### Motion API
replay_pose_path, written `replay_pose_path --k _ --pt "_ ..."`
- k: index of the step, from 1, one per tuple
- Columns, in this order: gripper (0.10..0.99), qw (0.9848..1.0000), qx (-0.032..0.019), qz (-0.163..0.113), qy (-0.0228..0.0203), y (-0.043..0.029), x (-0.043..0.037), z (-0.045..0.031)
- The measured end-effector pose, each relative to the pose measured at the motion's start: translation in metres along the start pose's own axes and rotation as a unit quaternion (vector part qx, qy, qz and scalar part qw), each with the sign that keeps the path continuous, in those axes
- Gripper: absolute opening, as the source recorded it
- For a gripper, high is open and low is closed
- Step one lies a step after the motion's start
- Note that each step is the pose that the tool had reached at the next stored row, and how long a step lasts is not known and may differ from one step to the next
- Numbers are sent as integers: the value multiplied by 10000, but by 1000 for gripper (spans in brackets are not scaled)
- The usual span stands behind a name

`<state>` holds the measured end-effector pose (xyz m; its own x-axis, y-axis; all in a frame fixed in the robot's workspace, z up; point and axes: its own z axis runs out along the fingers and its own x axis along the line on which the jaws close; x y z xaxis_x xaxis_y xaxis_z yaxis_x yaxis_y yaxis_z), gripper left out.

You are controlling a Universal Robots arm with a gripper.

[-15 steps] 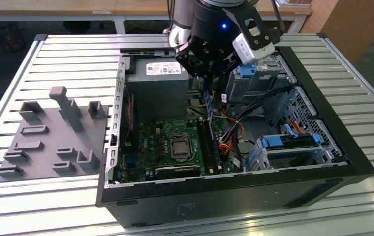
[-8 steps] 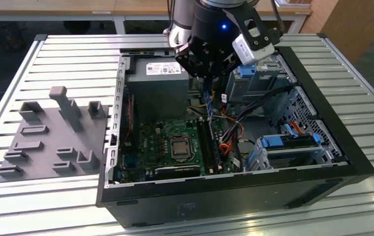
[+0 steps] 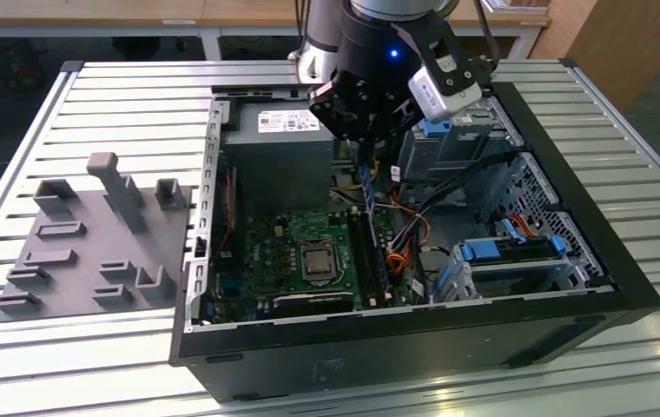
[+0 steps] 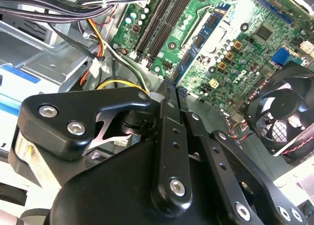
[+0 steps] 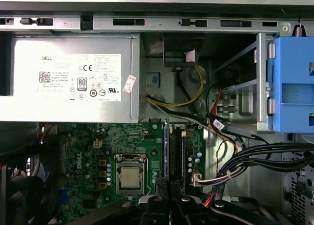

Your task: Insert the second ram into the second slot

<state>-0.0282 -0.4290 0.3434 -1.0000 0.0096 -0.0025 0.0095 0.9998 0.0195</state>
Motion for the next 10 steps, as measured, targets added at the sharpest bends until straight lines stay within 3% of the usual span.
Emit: replay_pose_path --k 3,5,10 --pt "133 10000 0 0 0 0 0 4" --pt "133 10000 0 0 0 -3 0 137" --pt "133 10000 0 0 0 -4 0 158"
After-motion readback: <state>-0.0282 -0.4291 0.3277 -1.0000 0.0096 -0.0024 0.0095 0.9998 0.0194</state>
